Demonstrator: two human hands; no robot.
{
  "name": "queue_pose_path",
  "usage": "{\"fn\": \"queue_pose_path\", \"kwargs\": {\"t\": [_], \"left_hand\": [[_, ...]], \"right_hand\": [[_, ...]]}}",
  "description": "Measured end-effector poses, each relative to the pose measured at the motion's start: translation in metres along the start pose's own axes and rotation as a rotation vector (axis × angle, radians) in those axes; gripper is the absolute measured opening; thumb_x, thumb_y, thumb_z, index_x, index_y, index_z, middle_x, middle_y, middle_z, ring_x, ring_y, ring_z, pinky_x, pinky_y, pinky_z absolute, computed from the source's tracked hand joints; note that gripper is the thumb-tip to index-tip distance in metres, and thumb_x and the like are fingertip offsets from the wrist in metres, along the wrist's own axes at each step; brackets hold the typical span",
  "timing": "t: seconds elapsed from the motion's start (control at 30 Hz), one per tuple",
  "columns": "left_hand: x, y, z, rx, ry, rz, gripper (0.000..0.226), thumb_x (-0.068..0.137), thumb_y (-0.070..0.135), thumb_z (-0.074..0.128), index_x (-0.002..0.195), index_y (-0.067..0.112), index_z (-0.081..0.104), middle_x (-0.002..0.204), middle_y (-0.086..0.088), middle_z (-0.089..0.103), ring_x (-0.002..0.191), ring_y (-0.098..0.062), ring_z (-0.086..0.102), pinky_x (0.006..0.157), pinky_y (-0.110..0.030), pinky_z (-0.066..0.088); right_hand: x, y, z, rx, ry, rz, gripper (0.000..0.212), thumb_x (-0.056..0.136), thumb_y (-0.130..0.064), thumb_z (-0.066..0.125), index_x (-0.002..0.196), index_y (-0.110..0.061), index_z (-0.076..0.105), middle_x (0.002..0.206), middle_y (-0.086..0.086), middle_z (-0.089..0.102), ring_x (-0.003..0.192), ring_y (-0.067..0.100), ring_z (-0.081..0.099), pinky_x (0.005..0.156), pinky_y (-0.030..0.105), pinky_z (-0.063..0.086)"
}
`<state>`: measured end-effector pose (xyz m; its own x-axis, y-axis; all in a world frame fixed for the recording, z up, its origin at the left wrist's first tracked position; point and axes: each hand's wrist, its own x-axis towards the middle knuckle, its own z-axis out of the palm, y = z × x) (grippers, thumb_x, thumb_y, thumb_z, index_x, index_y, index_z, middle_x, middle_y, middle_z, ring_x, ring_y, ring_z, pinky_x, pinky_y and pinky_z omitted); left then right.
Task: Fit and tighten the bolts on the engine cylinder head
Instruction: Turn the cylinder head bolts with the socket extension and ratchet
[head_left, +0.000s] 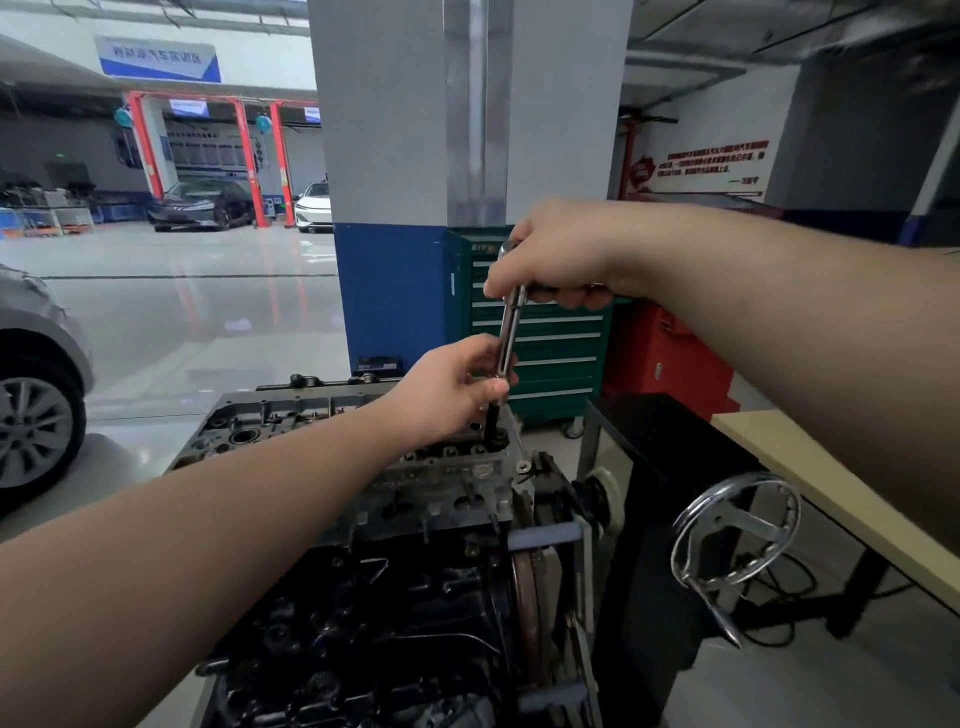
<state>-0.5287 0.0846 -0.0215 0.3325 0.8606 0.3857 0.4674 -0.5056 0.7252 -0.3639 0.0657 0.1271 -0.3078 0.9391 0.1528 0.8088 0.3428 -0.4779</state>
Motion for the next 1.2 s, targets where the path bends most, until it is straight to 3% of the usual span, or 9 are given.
{"fn": "queue_pose_path", "kwargs": {"t": [0.27,0.4,0.7,0.97,1.07,1.2], "left_hand": [[0.007,0.003,-0.007,-0.044,0.013,0.010,0.024,0.103,0.011,0.065,0.119,0.028,0.065,0.113,0.011,0.074,0.100,-0.013,0.074,0.086,-0.045,0.064],[0.012,0.005,-0.004,-0.080,0.011,0.008,0.022,0.103,0.011,0.064,0.121,0.023,0.064,0.115,0.009,0.073,0.102,-0.017,0.074,0.083,-0.049,0.064],[0.015,-0.009,0.004,-0.067,-0.003,0.000,0.024,0.104,0.014,0.063,0.127,0.021,0.063,0.117,0.006,0.074,0.100,-0.012,0.074,0.081,-0.043,0.065],[0.018,-0.015,0.002,-0.109,-0.032,0.000,0.027,0.106,0.014,0.060,0.130,0.027,0.060,0.116,0.006,0.075,0.101,-0.013,0.074,0.079,-0.039,0.066],[0.020,-0.016,0.004,-0.107,-0.025,0.004,0.029,0.106,0.014,0.059,0.131,0.029,0.059,0.116,0.007,0.075,0.101,-0.010,0.074,0.076,-0.036,0.065],[0.021,-0.015,0.005,-0.082,-0.026,0.006,0.033,0.108,0.015,0.057,0.139,0.026,0.056,0.123,0.006,0.072,0.100,-0.011,0.074,0.076,-0.033,0.065]], "right_hand": [[0.011,-0.005,-0.012,-0.021,-0.012,-0.025,0.026,0.082,-0.037,0.077,0.089,-0.013,0.070,0.058,0.003,0.054,0.041,0.016,0.042,0.039,0.023,0.032],[0.015,-0.007,-0.019,-0.076,-0.018,-0.039,0.026,0.081,-0.037,0.076,0.088,-0.013,0.070,0.060,0.003,0.055,0.042,0.014,0.043,0.038,0.024,0.033],[0.027,0.006,-0.012,-0.074,-0.058,-0.004,0.029,0.083,-0.040,0.076,0.089,-0.013,0.069,0.057,0.001,0.056,0.042,0.016,0.043,0.039,0.024,0.034],[0.036,0.005,-0.014,-0.056,-0.059,-0.003,0.044,0.079,-0.055,0.083,0.086,-0.014,0.069,0.066,0.003,0.061,0.050,0.016,0.050,0.044,0.025,0.041],[0.036,0.007,-0.017,-0.041,-0.071,-0.006,0.037,0.084,-0.047,0.082,0.089,-0.012,0.069,0.068,0.004,0.063,0.050,0.015,0.050,0.043,0.025,0.040],[0.034,0.011,-0.024,0.157,-0.199,0.072,0.022,0.097,-0.031,0.068,0.092,-0.010,0.062,0.073,0.007,0.061,0.050,0.010,0.046,0.036,0.018,0.034]]}}
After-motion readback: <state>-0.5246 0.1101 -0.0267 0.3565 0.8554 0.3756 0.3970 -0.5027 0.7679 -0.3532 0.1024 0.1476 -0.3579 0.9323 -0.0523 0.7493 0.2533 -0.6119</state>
